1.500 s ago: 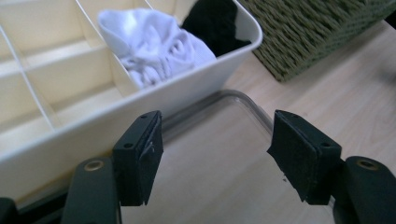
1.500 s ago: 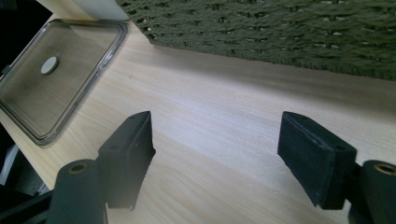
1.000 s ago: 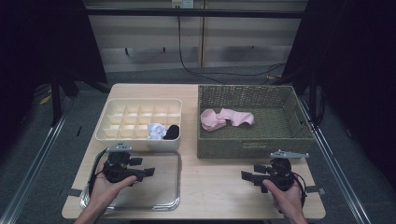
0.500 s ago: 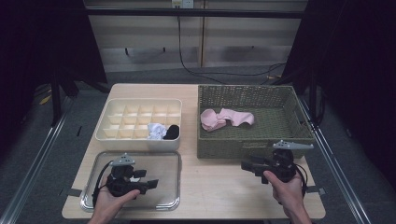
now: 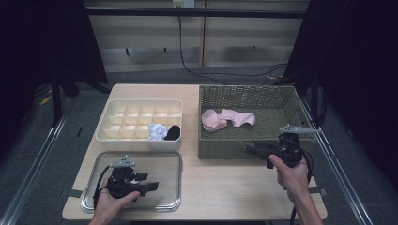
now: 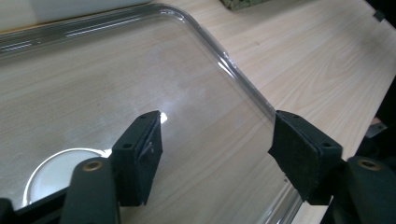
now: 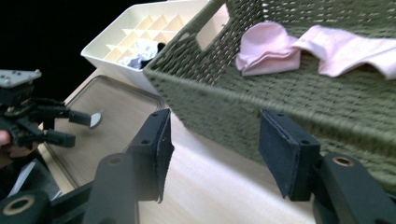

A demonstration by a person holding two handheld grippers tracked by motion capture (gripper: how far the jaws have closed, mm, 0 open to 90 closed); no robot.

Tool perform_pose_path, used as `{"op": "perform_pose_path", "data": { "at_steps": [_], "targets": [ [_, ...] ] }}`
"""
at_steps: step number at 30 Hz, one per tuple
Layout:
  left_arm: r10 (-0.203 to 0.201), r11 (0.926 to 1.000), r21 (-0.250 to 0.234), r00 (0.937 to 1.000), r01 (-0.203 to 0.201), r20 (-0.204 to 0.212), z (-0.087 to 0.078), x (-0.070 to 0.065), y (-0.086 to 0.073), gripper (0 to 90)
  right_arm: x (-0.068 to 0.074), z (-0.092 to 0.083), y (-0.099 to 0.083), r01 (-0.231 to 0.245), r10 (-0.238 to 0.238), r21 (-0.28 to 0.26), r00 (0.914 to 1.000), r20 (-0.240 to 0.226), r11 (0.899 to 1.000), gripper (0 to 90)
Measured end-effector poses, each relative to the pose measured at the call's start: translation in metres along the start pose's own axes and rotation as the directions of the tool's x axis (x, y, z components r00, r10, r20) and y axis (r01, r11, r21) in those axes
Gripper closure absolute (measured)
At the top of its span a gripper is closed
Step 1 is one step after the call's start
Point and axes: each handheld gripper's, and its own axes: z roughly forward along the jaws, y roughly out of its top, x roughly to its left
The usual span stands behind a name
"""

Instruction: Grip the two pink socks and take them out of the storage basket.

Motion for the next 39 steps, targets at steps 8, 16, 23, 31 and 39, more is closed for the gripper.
{"op": "perform_pose_path", "data": {
  "at_steps": [8,16,23,31,39],
  "targets": [
    [0.03,0.9991,-0.031,0.9992,-0.03,0.026,-0.007,0.003,-0.002,38.2,-0.011,0.007,0.02,0.0,0.0,0.0,0.9999,0.016,1.0,47.1],
    [0.036,0.9992,-0.02,0.9982,-0.036,0.048,-0.005,0.001,-0.002,36.3,-0.019,0.024,0.038,0.018,-0.019,0.028,0.9988,0.046,0.999,45.6],
    [0.025,0.9994,-0.025,0.9987,-0.024,0.044,-0.006,0.004,-0.003,36.1,-0.024,0.041,0.048,0.021,-0.025,0.054,0.9981,0.057,0.998,49.0],
    [0.037,0.9992,-0.018,0.9986,-0.037,0.039,-0.006,0.004,-0.002,35.0,-0.033,0.054,0.062,0.014,-0.02,0.096,0.998,0.059,0.995,48.8],
    [0.026,0.9988,-0.042,0.9996,-0.025,0.014,-0.009,0.006,-0.002,30.6,-0.044,0.066,0.07,0.008,-0.021,0.113,0.9928,0.118,0.994,48.5]
  ]
}}
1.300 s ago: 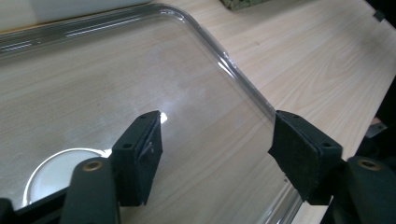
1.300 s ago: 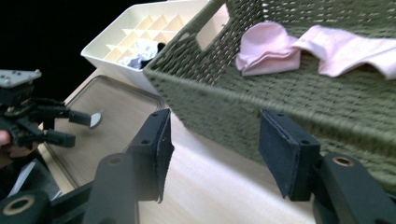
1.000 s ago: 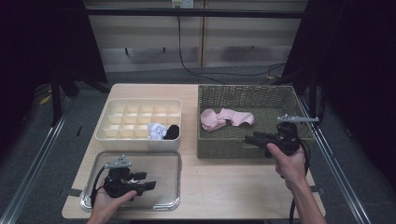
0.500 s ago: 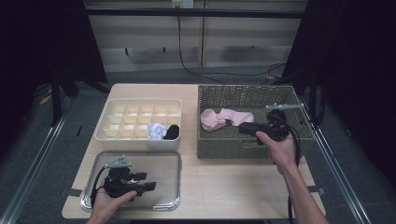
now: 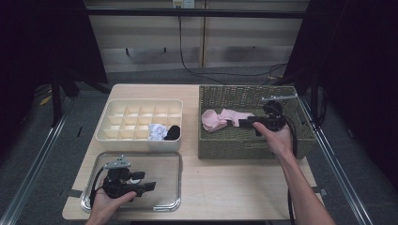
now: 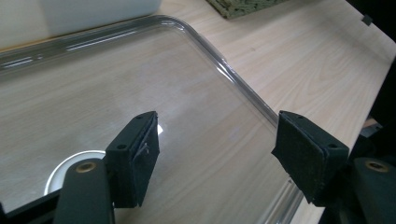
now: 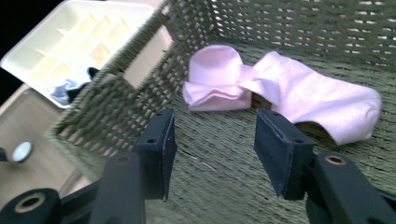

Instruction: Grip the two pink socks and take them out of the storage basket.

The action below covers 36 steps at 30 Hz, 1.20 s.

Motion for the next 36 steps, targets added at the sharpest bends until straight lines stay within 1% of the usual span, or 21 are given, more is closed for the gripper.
{"op": "perform_pose_path", "data": {
  "at_steps": [2,3,6,7,8,9,10,12,14,17,19,20,22,24,26,27,28,29,33,34,36],
  "targets": [
    [-0.002,1.0,0.003,1.0,0.002,-0.003,0.0,0.0,0.0,30.6,-0.003,0.004,0.001,-0.005,0.005,0.012,1.0,0.002,1.0,49.1],
    [-0.003,1.0,0.003,1.0,0.003,-0.004,0.0,0.0,0.0,30.6,-0.004,0.006,0.003,-0.007,0.007,0.017,0.9999,0.011,1.0,49.1],
    [-0.002,1.0,0.002,1.0,0.002,-0.005,-0.001,0.0,0.0,30.5,-0.006,0.011,0.01,0.01,-0.012,0.038,0.9994,0.033,0.999,48.1],
    [0.001,1.0,0.004,1.0,-0.001,-0.009,-0.001,0.0,0.0,30.5,-0.007,0.012,0.012,0.011,-0.012,0.039,0.9995,0.029,0.999,48.1],
    [0.012,0.9999,0.006,0.9995,-0.012,-0.028,0.0,-0.001,0.0,30.5,-0.007,0.013,0.015,0.008,-0.009,0.044,0.9996,0.028,0.999,48.1],
    [0.011,0.9999,0.011,0.9997,-0.01,-0.021,0.0,-0.001,-0.001,29.6,-0.007,0.014,0.017,0.01,-0.011,0.049,0.9995,0.03,0.999,48.2],
    [-0.001,0.9999,0.017,1.0,0.001,-0.006,0.0,0.0,-0.001,29.6,-0.008,0.016,0.019,0.012,-0.013,0.051,0.9996,0.025,0.999,48.1],
    [0.011,0.9998,0.015,0.9997,-0.011,-0.023,0.0,-0.001,-0.001,30.1,-0.01,0.02,0.022,0.0,-0.001,0.055,0.9998,0.02,0.998,47.9],
    [-0.006,1.0,-0.001,1.0,0.006,-0.001,-0.002,0.001,0.0,29.9,-0.013,0.024,0.023,-0.005,0.003,0.063,0.9998,0.017,0.998,47.5],
    [-0.015,0.9998,-0.01,0.9997,0.015,-0.019,-0.003,0.002,-0.001,29.8,-0.017,0.031,0.024,-0.017,0.015,0.08,0.9997,0.017,0.997,47.4],
    [-0.017,0.9998,-0.012,0.9997,0.017,-0.015,-0.004,0.003,-0.001,29.8,-0.018,0.035,0.027,-0.028,0.027,0.089,0.9995,0.014,0.996,45.0],
    [-0.025,0.9996,-0.015,0.9996,0.025,-0.014,-0.004,0.003,-0.001,29.9,-0.019,0.037,0.028,-0.033,0.032,0.091,0.9994,0.012,0.995,43.4],
    [-0.024,0.9997,-0.012,0.9995,0.024,-0.023,-0.004,0.001,0.0,30.7,-0.019,0.042,0.032,-0.039,0.038,0.097,0.9992,0.012,0.995,42.8],
    [-0.014,0.9998,-0.01,0.9998,0.014,-0.012,-0.005,-0.001,0.0,30.4,-0.022,0.048,0.037,-0.048,0.046,0.105,0.9987,0.02,0.993,41.1],
    [0.002,0.9999,-0.016,0.9999,-0.002,-0.01,-0.006,-0.004,0.0,30.4,-0.026,0.055,0.04,-0.061,0.058,0.114,0.9979,0.029,0.992,40.9],
    [-0.001,0.9998,-0.02,1.0,0.001,-0.004,-0.006,-0.005,0.0,30.3,-0.028,0.059,0.042,-0.063,0.058,0.122,0.9975,0.04,0.991,41.0],
    [0.004,0.9998,-0.021,1.0,-0.004,-0.003,-0.006,-0.005,0.0,30.3,-0.028,0.062,0.043,-0.067,0.061,0.14,0.9971,0.045,0.988,41.2],
    [0.002,0.9998,-0.022,1.0,-0.002,-0.003,-0.006,-0.005,0.0,30.2,-0.029,0.065,0.045,-0.064,0.057,0.155,0.9971,0.051,0.986,42.1],
    [-0.004,0.9998,-0.02,1.0,0.004,-0.002,-0.007,-0.003,0.0,30.1,-0.035,0.075,0.049,-0.079,0.071,0.17,0.996,0.055,0.982,47.0],
    [0.003,0.9998,-0.018,1.0,-0.003,-0.004,-0.007,-0.002,0.0,30.1,-0.036,0.078,0.05,-0.088,0.077,0.178,0.9949,0.065,0.98,49.0],
    [-0.006,0.9997,-0.023,1.0,0.006,-0.004,-0.007,-0.002,0.0,30.1,-0.04,0.084,0.049,-0.094,0.081,0.204,0.9944,0.067,0.974,50.6]
  ]
}}
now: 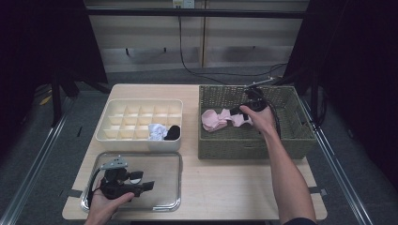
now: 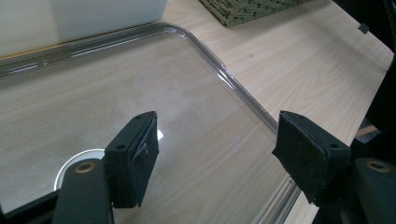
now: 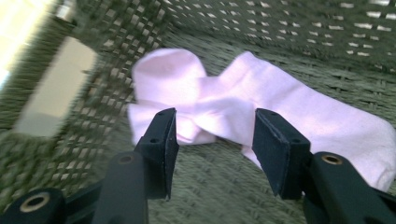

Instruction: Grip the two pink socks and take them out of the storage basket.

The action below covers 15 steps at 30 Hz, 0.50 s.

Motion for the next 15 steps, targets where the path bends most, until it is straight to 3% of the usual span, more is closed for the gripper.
{"op": "perform_pose_path", "data": {
  "at_steps": [5,6,7,9,15],
  "targets": [
    [-0.008,1.0,-0.003,0.9999,0.008,-0.008,0.0,0.003,0.0,30.0,-0.01,0.015,0.002,-0.035,0.034,0.047,0.9993,0.012,0.998,52.9],
    [-0.011,0.9999,-0.006,0.9999,0.011,-0.006,0.0,0.003,0.0,30.0,-0.011,0.017,0.003,-0.031,0.03,0.055,0.9994,0.016,0.998,52.7],
    [-0.012,0.9999,-0.006,0.9999,0.012,-0.005,0.0,0.003,0.0,29.9,-0.012,0.019,0.006,-0.008,0.004,0.082,0.9988,0.049,0.997,49.9],
    [-0.007,1.0,-0.006,1.0,0.008,0.001,-0.001,0.003,0.0,29.4,-0.014,0.022,0.009,-0.013,0.01,0.1,0.9995,0.029,0.995,50.5],
    [-0.004,1.0,-0.007,1.0,0.004,0.001,0.0,0.003,0.0,29.5,-0.022,0.036,0.007,-0.051,0.045,0.136,0.9979,0.046,0.989,50.5]
  ]
}}
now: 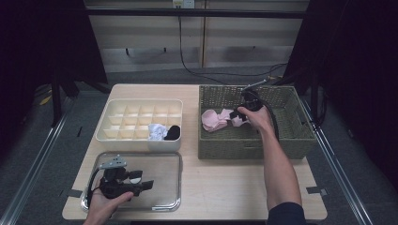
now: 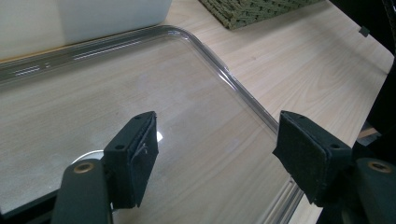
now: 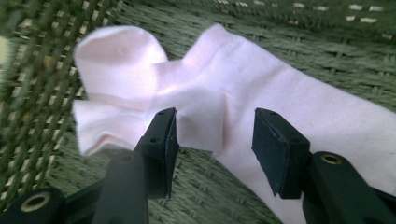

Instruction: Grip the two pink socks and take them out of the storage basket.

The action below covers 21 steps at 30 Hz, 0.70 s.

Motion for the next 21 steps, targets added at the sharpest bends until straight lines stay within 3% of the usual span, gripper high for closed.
{"op": "perform_pose_path", "data": {
  "at_steps": [8,13,21],
  "targets": [
    [-0.006,1.0,0.001,1.0,0.006,0.0,0.001,0.0,0.0,29.5,-0.001,0.017,0.004,-0.008,0.005,0.088,0.9994,0.034,0.996,53.2],
    [-0.013,0.9999,-0.005,0.9999,0.013,-0.008,0.001,0.002,0.0,29.5,-0.002,0.023,0.002,-0.009,0.001,0.144,0.9984,0.057,0.989,59.6],
    [-0.01,0.9999,0.003,0.9999,0.01,-0.012,0.002,0.002,0.0,29.0,-0.001,0.025,0.001,-0.007,-0.002,0.175,0.9988,0.049,0.985,85.4]
  ]
}}
